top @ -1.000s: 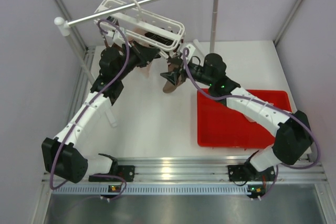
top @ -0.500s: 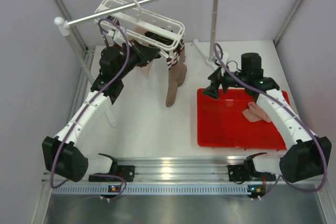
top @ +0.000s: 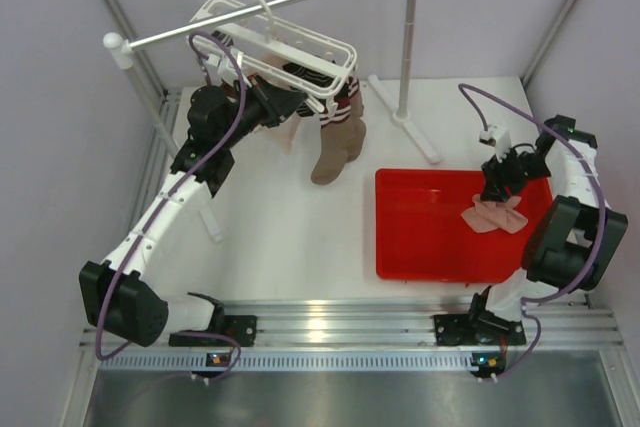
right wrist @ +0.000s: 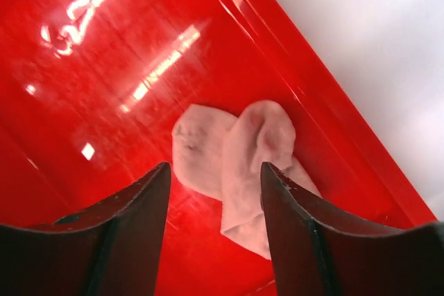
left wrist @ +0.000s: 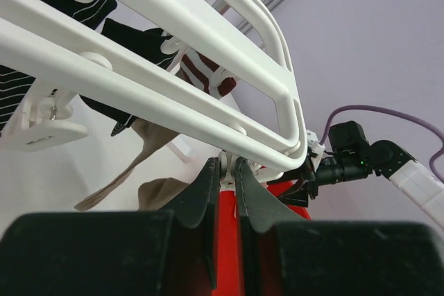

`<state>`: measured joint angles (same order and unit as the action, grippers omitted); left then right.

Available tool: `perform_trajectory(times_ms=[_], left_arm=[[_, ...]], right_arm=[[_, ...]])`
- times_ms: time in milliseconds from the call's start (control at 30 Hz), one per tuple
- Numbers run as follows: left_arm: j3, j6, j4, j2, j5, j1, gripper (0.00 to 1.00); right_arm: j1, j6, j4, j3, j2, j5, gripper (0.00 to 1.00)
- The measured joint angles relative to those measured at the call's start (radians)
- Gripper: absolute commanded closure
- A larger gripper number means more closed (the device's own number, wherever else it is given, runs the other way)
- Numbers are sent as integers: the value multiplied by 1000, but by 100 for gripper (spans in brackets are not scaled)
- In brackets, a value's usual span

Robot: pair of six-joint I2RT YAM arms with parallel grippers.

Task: Clip the socks to the hanger
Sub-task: Pick up the sock from the bin.

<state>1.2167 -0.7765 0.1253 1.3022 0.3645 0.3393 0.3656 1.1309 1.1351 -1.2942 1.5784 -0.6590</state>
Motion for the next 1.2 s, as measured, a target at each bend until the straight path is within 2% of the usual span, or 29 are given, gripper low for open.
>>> perform_trajectory(times_ms=[133, 333, 533, 567, 600, 700, 733, 800, 1033, 1200], left_arm=[[0, 0, -2, 0, 4, 0, 100], [0, 3, -6, 0, 5, 0, 100], [0, 5, -7, 0, 5, -4, 100], [0, 5, -8, 0, 5, -4, 100], [0, 5, -8, 0, 5, -5, 100], [0, 6, -8, 0, 5, -5, 100], [0, 7, -8, 0, 5, -5, 100], [0, 11, -11, 0, 5, -5, 100], [0, 17, -17, 0, 5, -10, 100], [0, 17, -21, 0, 5, -11, 100]], right_arm=[[8, -2, -81, 45, 27, 108, 50], [2, -97, -237, 97, 93, 224, 48], [-11, -150, -288, 125, 158, 282, 48], [-15, -157, -288, 126, 167, 285, 51], [-20, -162, -292, 128, 176, 289, 64], [-35, -174, -294, 129, 193, 290, 93], [-39, -179, -293, 129, 193, 288, 96], [-43, -187, -289, 127, 191, 272, 100], [-69, -192, -245, 123, 91, 238, 100], [-208, -246, -255, 114, -48, 272, 100]])
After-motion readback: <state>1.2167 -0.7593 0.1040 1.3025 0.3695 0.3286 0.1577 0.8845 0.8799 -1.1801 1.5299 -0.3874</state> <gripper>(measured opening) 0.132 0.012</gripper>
